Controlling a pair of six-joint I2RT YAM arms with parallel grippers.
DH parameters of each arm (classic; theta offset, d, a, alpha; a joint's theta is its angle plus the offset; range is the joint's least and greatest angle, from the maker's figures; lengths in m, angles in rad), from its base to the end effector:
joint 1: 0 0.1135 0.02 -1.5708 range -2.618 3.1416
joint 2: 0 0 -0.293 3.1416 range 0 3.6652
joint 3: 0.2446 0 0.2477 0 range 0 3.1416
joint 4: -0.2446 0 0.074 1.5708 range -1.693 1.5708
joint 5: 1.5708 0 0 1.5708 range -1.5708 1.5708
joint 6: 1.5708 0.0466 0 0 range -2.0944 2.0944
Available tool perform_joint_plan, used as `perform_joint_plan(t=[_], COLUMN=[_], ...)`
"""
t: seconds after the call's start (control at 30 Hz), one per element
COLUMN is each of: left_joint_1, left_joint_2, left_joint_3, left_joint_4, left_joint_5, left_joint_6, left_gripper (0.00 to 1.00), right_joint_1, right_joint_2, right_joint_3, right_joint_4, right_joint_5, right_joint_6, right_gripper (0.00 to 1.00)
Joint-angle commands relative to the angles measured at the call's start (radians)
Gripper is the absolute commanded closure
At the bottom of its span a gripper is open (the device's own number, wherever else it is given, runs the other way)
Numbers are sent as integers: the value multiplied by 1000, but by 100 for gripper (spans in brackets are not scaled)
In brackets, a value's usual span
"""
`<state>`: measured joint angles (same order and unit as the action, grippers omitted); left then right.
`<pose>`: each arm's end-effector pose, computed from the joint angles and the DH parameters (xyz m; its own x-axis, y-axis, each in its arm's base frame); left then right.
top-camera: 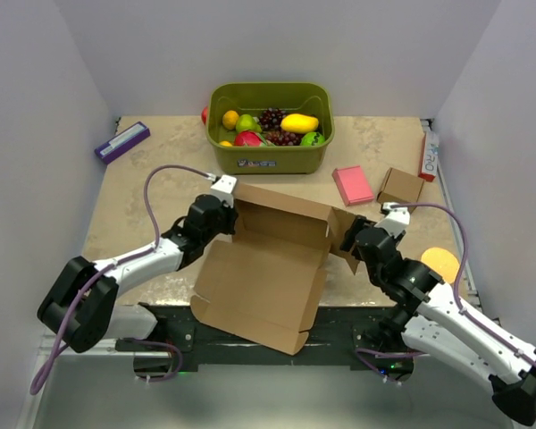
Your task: Fold the paper box
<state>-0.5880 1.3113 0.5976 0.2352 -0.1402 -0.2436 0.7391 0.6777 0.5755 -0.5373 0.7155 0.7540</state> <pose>0.2303 -0.1457 0.2294 -0.4794 0.0326 -0.8770 0.3405 0.9279 -0.1517 0.1126 0.0613 0.2672 -0.4033 0.3316 -0.8529 0.2149 0.9403 0.2639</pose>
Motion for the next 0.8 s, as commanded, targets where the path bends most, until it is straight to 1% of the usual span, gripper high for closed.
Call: perform_joint_plan(t=[0.0,0.03,0.07,0.13,0.17,0.3,0.33,0.4,0.43,0.53,0.63,0.77], left_joint_1=[10,10,10,10,10,10,8,10,10,8,8,8], left_joint_2=[-23,-29,-32,-40,-43,-58,-60,-64,-64,-64,-66,-66], left_joint_3=[-39,-42,-48,-55,-56,-67,-70,-71,-74,-78,-85,-93], left_joint_4=[33,41,45,56,59,72,75,75,75,73,70,75], left_joint_5=[31,31,27,8,1,-81,-96,-146,-163,-225,-283,-337], left_joint_6=[30,30,30,26,24,20,20,15,12,3,-8,-13], left_gripper=[100,100,100,100,100,100,100,100,100,100,100,100], right_joint_1=[-1,0,-1,0,0,0,-1,0,0,-1,-1,0], right_joint_2=[0,0,-4,-6,-6,-4,-4,-3,-3,0,-1,-3], right_joint_3=[-14,-14,-16,-17,-19,-22,-22,-22,-22,-20,-19,-17], right_joint_4=[91,94,97,99,99,100,102,102,102,99,96,88], right_joint_5=[-10,-11,-13,-16,-17,-17,-17,-17,-19,-17,-14,-7], right_joint_6=[-16,-19,-21,-21,-21,-13,-13,-12,-13,-12,-7,1], right_gripper=[35,39,46,53,59,67,74,80,87,95,99,100])
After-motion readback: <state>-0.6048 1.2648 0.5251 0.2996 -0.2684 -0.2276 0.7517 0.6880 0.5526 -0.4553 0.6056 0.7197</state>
